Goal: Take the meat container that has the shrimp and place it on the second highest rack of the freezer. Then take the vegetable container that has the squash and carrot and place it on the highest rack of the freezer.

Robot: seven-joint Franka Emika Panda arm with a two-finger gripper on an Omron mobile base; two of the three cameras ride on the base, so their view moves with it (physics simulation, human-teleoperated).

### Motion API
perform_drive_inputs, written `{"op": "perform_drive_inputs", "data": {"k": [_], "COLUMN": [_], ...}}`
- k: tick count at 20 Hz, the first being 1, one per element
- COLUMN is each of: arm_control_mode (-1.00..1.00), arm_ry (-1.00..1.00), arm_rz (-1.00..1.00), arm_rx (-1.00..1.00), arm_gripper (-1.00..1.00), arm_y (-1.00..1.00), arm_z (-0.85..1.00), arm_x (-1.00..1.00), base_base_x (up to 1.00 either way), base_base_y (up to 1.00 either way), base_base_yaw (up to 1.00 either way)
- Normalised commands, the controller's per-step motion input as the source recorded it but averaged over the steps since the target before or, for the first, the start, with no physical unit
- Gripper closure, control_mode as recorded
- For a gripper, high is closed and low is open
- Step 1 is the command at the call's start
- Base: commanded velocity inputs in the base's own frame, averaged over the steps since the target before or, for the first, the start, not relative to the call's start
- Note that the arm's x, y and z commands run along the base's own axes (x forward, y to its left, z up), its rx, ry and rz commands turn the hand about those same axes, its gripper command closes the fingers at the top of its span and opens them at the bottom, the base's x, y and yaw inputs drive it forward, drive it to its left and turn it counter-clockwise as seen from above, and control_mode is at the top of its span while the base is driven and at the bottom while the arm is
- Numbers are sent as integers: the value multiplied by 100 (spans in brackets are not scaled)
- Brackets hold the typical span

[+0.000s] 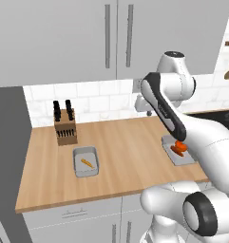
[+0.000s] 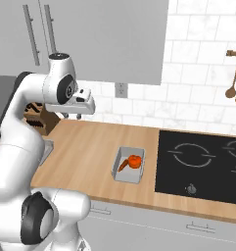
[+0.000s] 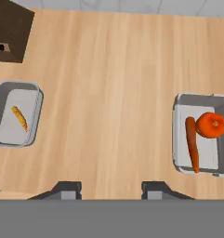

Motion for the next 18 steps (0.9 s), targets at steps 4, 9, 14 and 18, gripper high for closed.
{"op": "perform_drive_inputs", "data": {"k": [4,9,14,18], "arm_control_mode": [-100,-100,-100,-100], "arm_ry": [-1,0,0,12], "arm_rz": [12,33,27,7], "arm_rx": [-4,-14,-6,-13], "arm_gripper": [-100,-100,-100,-100], "arm_y": [56,100,99,89], "arm_z": [-1,-13,-7,-44], "arm_x": [-72,-100,-47,6], "base_base_x": [0,0,0,0], "base_base_y": [0,0,0,0], "base_base_yaw": [0,0,0,0]}}
